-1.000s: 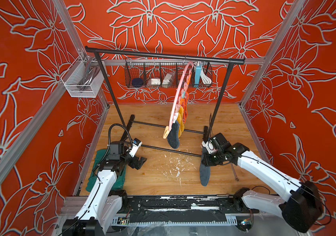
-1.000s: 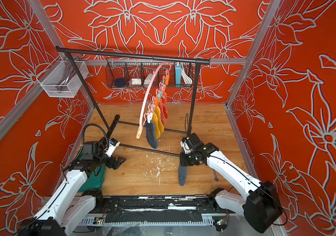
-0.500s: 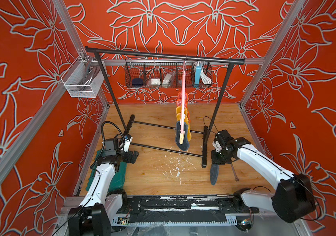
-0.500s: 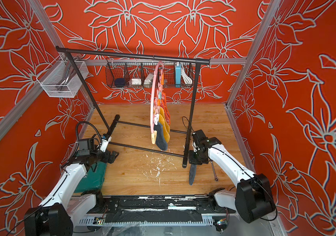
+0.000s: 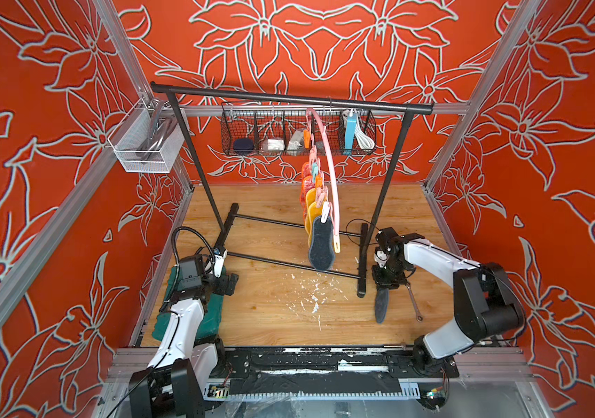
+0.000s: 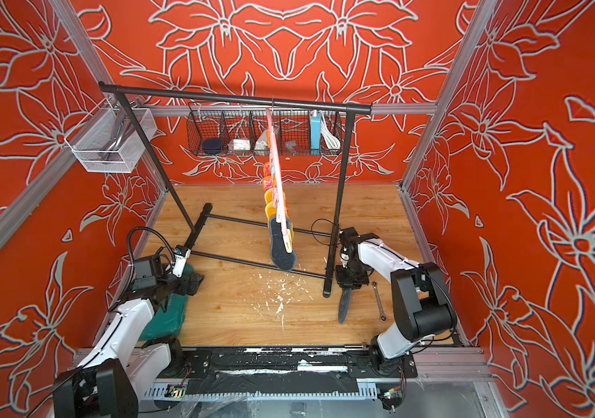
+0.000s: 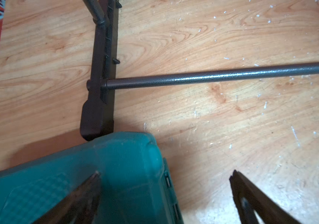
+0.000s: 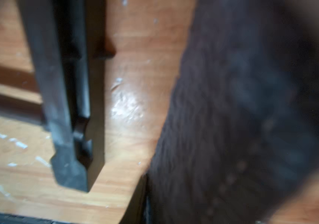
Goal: Take the shoe insoles off the hanger
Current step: Place the insole at the center of the board.
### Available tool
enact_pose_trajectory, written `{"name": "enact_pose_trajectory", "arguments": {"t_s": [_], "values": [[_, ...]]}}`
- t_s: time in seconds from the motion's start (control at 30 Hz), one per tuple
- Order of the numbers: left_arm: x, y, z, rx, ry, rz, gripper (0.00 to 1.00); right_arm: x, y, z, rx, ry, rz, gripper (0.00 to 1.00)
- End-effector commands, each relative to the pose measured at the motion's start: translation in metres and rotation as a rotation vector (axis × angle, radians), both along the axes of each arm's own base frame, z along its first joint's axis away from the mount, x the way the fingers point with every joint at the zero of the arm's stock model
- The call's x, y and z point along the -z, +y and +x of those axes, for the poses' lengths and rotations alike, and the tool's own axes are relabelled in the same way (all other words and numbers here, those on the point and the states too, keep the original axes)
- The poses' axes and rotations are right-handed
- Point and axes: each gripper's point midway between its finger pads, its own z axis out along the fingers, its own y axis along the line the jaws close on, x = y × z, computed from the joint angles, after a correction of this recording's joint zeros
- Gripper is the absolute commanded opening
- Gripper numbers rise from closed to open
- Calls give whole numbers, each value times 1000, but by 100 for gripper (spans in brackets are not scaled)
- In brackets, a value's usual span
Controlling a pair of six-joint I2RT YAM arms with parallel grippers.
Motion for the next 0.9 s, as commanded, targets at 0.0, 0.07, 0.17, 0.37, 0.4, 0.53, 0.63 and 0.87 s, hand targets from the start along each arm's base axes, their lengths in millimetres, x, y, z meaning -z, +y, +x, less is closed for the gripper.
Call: {"name": "enact_pose_trajectory", "arguments": {"t_s": [0.0, 0.07, 0.17, 0.37, 0.4, 0.53, 0.63, 0.87], "values": [[-4, -6, -2, 32, -28, -12, 98, -2, -17, 5, -13, 0, -88, 32], [-5, -8, -4, 40, -37, -12, 98, -3, -20, 5, -5, -4, -103, 38], [-7, -11, -6, 52, -47, -13, 98, -5, -25, 5, 1, -9, -130, 43], [-7, -12, -8, 60, -49, -14, 98, -11, -36, 5, 25, -27, -183, 55], [-7, -13, -8, 65, -47, -16, 98, -12, -38, 5, 31, -31, -194, 56], [-6, -15, -10, 74, -43, -17, 98, -21, -53, 10, 66, -71, -268, 59], [-5, -16, -12, 80, -39, -18, 98, -30, -59, 14, 81, -109, -289, 64], [-3, -19, -16, 95, -32, -19, 98, -56, -59, 22, 96, -216, -267, 76]]}}
